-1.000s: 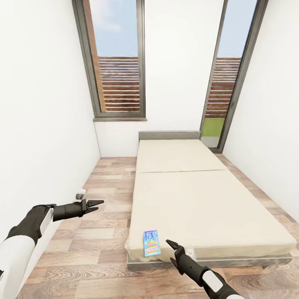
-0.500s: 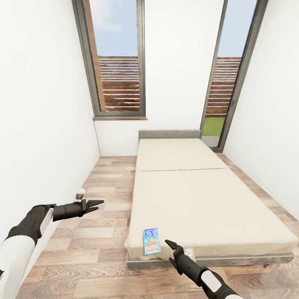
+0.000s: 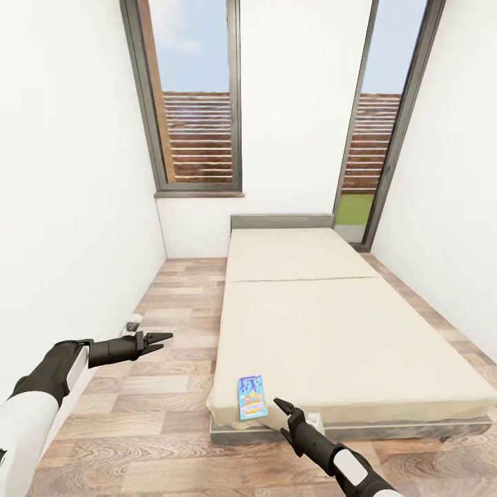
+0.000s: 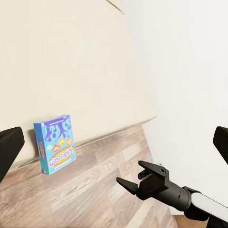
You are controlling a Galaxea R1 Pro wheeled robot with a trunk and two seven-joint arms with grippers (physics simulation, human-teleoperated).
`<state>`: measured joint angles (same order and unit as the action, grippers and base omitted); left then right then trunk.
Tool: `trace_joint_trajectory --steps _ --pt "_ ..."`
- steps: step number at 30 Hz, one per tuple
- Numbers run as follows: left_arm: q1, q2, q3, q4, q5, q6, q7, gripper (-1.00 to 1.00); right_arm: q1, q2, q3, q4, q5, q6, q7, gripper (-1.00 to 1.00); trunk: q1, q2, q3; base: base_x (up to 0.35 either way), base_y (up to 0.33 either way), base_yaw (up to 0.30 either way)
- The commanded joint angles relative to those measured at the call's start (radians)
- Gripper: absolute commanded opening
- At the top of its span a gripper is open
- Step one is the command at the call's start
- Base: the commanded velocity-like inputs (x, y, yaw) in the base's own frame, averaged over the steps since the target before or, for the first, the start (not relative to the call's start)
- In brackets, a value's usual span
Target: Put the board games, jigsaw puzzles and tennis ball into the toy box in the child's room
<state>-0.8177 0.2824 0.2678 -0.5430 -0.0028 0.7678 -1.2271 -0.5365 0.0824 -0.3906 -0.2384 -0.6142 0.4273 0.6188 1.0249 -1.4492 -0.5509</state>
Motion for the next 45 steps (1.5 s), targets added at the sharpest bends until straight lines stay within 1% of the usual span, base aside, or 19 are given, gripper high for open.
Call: trace_joint_trajectory --steps 1,45 --pt "-0.001 0.000 0.002 0.000 0.000 0.010 -0.003 1.00 0.000 0.000 -0.004 -0.001 -0.006 0.008 -0.001 1.00 0.004 -0.008 -0.004 0.000 0.000 0.000" --pt "0.000 -0.002 0.002 0.000 0.000 0.010 -0.002 1.00 0.000 0.003 -0.006 -0.005 -0.010 -0.011 0.015 1.00 0.173 -0.316 -0.142 0.000 0.000 0.000"
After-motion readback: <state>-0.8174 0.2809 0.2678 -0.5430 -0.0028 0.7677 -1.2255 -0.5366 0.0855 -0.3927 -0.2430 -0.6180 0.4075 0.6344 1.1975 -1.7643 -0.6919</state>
